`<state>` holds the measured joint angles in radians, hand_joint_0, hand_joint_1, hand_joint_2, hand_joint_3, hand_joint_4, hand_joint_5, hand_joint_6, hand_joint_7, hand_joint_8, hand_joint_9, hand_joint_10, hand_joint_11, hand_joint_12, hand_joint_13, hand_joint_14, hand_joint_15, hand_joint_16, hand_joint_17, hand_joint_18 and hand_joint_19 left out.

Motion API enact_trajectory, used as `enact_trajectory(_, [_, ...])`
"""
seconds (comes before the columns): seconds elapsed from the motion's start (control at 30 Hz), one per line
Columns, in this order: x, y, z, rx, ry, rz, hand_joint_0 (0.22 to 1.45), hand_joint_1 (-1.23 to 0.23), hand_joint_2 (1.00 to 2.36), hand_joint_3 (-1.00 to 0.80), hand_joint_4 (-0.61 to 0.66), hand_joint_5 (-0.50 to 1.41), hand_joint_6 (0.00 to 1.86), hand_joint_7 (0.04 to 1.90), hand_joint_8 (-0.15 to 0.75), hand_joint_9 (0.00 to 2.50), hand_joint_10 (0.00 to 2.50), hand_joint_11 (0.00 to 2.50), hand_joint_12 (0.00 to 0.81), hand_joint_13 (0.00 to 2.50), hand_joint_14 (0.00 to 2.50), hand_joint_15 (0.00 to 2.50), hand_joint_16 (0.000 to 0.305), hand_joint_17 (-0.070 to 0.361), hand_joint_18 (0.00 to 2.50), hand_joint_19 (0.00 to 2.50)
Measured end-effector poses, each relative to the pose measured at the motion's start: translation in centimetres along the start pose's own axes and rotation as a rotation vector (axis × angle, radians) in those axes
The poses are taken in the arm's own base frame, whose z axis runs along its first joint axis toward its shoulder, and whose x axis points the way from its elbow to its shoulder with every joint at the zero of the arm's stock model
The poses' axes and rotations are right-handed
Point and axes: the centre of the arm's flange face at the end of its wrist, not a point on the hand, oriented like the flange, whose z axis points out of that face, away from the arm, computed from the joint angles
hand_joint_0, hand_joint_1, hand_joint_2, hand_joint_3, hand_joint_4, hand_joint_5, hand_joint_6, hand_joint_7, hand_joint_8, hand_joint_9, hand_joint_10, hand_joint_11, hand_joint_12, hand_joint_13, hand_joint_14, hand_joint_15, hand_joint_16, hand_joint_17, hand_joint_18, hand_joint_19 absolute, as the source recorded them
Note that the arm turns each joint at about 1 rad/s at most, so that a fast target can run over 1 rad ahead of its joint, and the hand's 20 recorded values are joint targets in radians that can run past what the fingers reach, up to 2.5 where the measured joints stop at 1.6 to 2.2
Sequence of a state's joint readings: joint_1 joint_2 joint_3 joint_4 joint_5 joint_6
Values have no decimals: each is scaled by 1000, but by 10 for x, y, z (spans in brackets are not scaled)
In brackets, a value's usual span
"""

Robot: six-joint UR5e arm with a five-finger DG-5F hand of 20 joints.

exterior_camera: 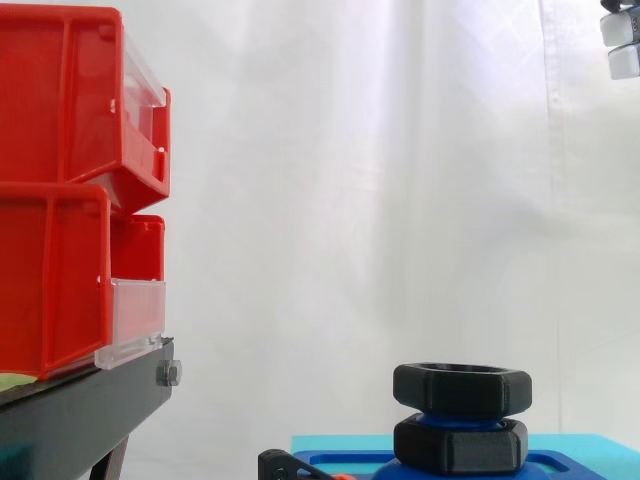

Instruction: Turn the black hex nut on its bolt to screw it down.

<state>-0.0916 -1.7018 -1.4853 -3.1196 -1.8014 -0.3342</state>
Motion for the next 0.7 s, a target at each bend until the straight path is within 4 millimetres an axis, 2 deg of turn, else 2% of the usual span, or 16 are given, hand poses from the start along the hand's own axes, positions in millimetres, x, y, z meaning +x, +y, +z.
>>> enact_trajectory(0.1, [1,0,0,2,4,2,506,-769,1000,-500,172,-246,501,638,230,321,0,0,321,368,0,0,47,106,366,120])
enact_trajectory(0.2, [2,1,0,-1,10,0,469,-787,1000,-500,179,-252,501,643,233,291,0,0,337,334,0,0,49,111,360,119])
enact_trajectory(0.33, [3,4,5,-32,6,-29,435,-724,1000,-500,187,-255,501,639,246,272,0,0,349,316,0,0,53,118,337,136])
enact_trajectory(0.43, [3,9,12,-79,-18,-78,433,-622,1000,-500,191,-254,501,636,250,267,0,0,351,306,0,0,54,121,322,161])
enact_trajectory(0.7, [5,16,25,-96,-122,-235,447,-565,1000,-500,196,-243,501,636,256,301,0,0,347,314,0,0,54,120,315,173])
